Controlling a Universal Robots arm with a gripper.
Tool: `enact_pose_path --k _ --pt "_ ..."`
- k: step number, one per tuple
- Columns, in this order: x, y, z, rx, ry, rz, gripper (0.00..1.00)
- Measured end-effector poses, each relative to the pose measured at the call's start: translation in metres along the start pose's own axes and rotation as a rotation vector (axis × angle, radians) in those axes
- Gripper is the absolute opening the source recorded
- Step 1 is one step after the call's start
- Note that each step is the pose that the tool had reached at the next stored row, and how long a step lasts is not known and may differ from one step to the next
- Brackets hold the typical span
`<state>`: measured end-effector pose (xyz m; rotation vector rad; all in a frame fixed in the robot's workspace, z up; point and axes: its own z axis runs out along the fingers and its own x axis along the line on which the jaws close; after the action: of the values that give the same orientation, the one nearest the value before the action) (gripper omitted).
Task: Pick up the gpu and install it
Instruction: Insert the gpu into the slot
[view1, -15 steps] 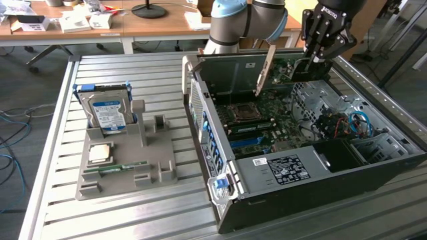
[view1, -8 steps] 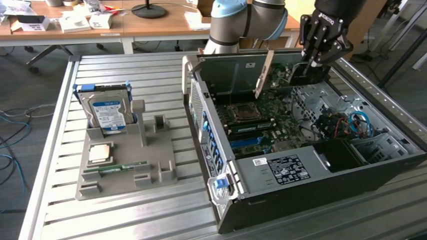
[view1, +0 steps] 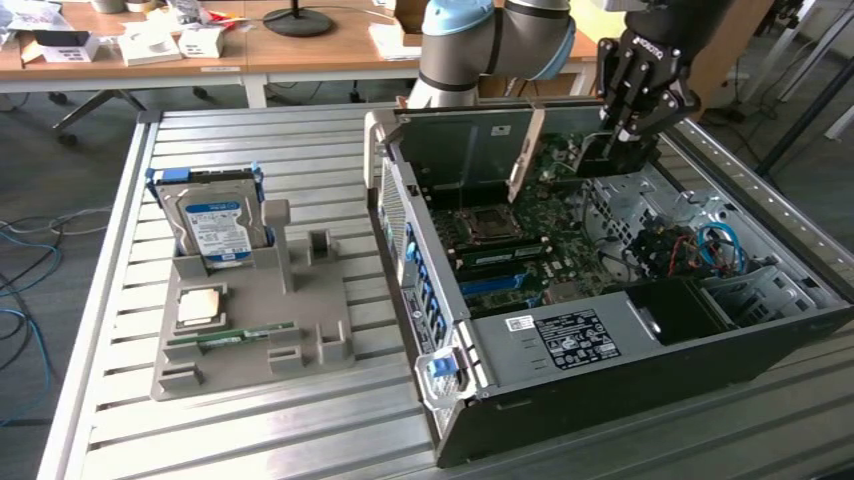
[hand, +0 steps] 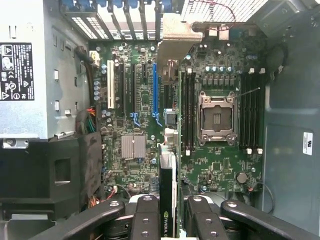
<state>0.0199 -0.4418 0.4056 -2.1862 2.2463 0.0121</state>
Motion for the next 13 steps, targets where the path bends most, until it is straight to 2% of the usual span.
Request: enact_pose_path --k 13 --pt "0.0001 0.0 0.0097 0.0 -0.0001 0.0 0.26"
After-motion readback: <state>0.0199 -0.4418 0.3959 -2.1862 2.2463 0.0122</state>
